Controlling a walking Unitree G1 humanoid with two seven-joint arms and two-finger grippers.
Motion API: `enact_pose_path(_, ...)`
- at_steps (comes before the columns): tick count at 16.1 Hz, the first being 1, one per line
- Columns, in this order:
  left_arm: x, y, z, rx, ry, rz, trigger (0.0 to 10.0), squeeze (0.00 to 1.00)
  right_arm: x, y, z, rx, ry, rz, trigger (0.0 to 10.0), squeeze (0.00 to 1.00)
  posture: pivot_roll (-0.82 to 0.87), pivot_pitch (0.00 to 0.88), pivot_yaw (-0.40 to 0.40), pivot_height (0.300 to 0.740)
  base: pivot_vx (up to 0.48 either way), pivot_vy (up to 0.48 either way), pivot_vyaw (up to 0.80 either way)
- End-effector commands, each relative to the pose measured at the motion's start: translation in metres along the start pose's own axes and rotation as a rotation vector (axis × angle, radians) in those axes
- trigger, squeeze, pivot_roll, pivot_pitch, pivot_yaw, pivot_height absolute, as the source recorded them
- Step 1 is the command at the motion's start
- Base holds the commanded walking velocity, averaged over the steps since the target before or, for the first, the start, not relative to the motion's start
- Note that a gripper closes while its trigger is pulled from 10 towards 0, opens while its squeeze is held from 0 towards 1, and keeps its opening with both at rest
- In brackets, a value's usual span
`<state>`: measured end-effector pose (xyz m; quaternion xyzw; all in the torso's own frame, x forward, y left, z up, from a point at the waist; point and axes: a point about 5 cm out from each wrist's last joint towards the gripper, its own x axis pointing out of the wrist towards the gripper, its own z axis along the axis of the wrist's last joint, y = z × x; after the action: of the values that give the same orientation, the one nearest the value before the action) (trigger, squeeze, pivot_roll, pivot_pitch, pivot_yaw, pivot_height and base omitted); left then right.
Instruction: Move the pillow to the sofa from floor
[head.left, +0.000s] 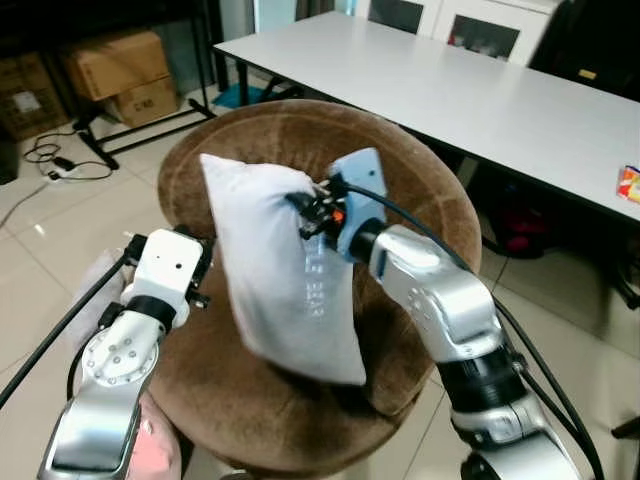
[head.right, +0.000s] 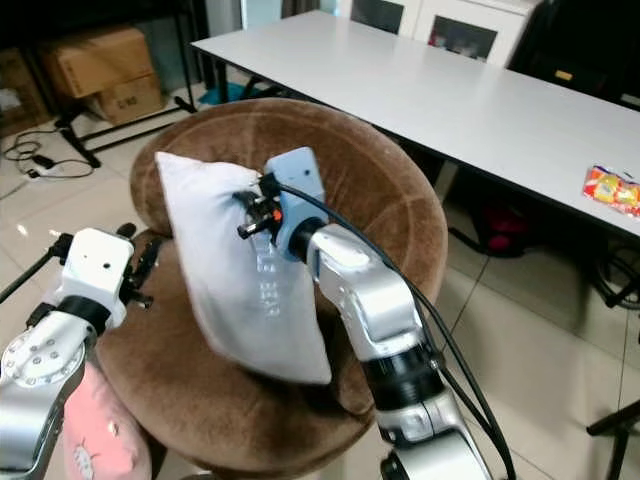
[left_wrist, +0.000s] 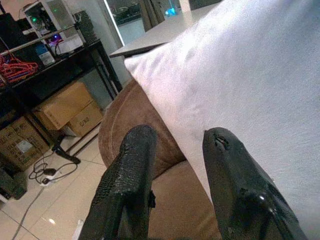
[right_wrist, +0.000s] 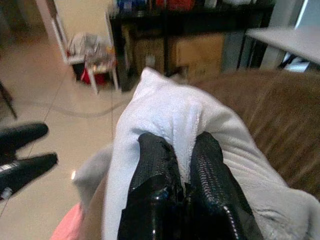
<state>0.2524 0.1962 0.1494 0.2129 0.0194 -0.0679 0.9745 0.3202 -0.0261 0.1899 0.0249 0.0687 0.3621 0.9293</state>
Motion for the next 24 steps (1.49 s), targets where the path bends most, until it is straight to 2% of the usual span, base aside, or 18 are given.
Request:
enact_pose_path(1, -0.003, 0.000, 0.002, 0.009, -0.002, -0.019, 10.0, 0.00, 0.005, 0.004, 0.011, 0.002, -0.028, 0.034, 10.0, 0.00, 0.00, 0.000, -0.058, 0.740, 0.000, 0.000, 0.00)
enact_pose_path(3, -0.014, 0.001, -0.001, 0.021, 0.029, -0.061, 10.0, 0.00, 0.029, 0.018, 0.004, 0.085, 0.043, 0.098, 10.0, 0.00, 0.03, 0.000, -0.070, 0.740, 0.000, 0.000, 0.00)
enact_pose_path(4, -0.022, 0.000, -0.004, 0.024, 0.053, -0.090, 10.0, 0.00, 0.046, 0.026, 0.000, 0.153, 0.085, 0.117, 10.0, 0.00, 0.05, 0.000, -0.080, 0.740, 0.000, 0.000, 0.00)
enact_pose_path(5, -0.027, 0.000, -0.006, 0.026, 0.068, -0.102, 10.0, 0.00, 0.055, 0.030, -0.001, 0.191, 0.102, 0.106, 10.0, 0.00, 0.05, 0.000, -0.085, 0.740, 0.000, 0.000, 0.00)
enact_pose_path(8, -0.034, 0.003, -0.008, 0.031, 0.086, -0.117, 10.0, 0.00, 0.070, 0.025, 0.003, 0.318, 0.078, -0.009, 10.0, 0.00, 0.07, 0.000, -0.090, 0.740, 0.000, 0.000, 0.00)
enact_pose_path(9, -0.036, 0.004, -0.007, 0.032, 0.091, -0.127, 10.0, 0.00, 0.075, 0.015, 0.009, 0.427, 0.050, -0.092, 10.0, 0.00, 0.07, 0.000, -0.085, 0.740, 0.000, 0.000, 0.00)
enact_pose_path(10, -0.036, 0.005, -0.006, 0.032, 0.089, -0.137, 10.0, 0.00, 0.075, 0.004, 0.011, 0.480, 0.033, -0.165, 10.0, 0.00, 0.07, 0.000, -0.081, 0.740, 0.000, 0.000, 0.00)
enact_pose_path(13, -0.030, 0.004, -0.001, 0.032, 0.068, -0.181, 10.0, 0.00, 0.053, -0.059, 0.005, 0.669, -0.001, -0.505, 10.0, 0.00, 0.07, 0.000, -0.073, 0.740, 0.000, 0.000, 0.00)
enact_pose_path(14, -0.029, 0.003, 0.000, 0.030, 0.065, -0.192, 10.0, 0.00, 0.048, -0.069, 0.002, 0.694, -0.002, -0.550, 10.0, 0.00, 0.06, 0.000, -0.066, 0.740, 0.000, 0.000, 0.00)
enact_pose_path(15, -0.028, -0.001, 0.003, 0.005, 0.049, -0.248, 10.0, 0.00, 0.030, -0.096, -0.011, 0.769, -0.006, -0.677, 10.0, 0.00, 0.06, 0.000, -0.056, 0.740, 0.000, 0.000, 0.00)
enact_pose_path(17, -0.028, -0.008, 0.007, -0.055, 0.036, -0.331, 10.0, 0.00, 0.012, -0.117, -0.023, 0.810, -0.010, -0.776, 10.0, 0.00, 0.03, 0.000, -0.033, 0.740, 0.000, 0.000, 0.00)
enact_pose_path(18, -0.029, -0.013, 0.010, -0.107, 0.033, -0.406, 10.0, 0.00, 0.001, -0.128, -0.031, 0.820, -0.009, -0.824, 10.0, 0.00, 0.03, 0.000, -0.027, 0.740, 0.000, 0.000, 0.00)
enact_pose_path(20, -0.034, -0.019, 0.010, -0.181, 0.069, -0.539, 10.0, 0.00, -0.011, -0.135, -0.050, 0.827, 0.013, -0.846, 10.0, 0.00, 0.04, 0.000, -0.023, 0.740, 0.000, 0.000, 0.00)
enact_pose_path(21, -0.035, -0.018, 0.008, -0.198, 0.089, -0.559, 10.0, 0.00, -0.016, -0.135, -0.062, 0.835, 0.038, -0.856, 10.0, 0.00, 0.06, 0.000, -0.034, 0.740, 0.000, 0.000, 0.00)
enact_pose_path(23, -0.038, -0.014, 0.004, -0.226, 0.121, -0.559, 10.0, 0.00, -0.019, -0.136, -0.069, 0.834, 0.047, -0.870, 10.0, 0.00, 0.08, 0.000, -0.045, 0.740, 0.000, 0.000, 0.00)
enact_pose_path(24, -0.040, -0.010, -0.001, -0.211, 0.148, -0.563, 10.0, 0.00, -0.023, -0.138, -0.073, 0.832, 0.038, -0.874, 10.0, 0.00, 0.09, 0.000, -0.054, 0.740, 0.000, 0.000, 0.00)
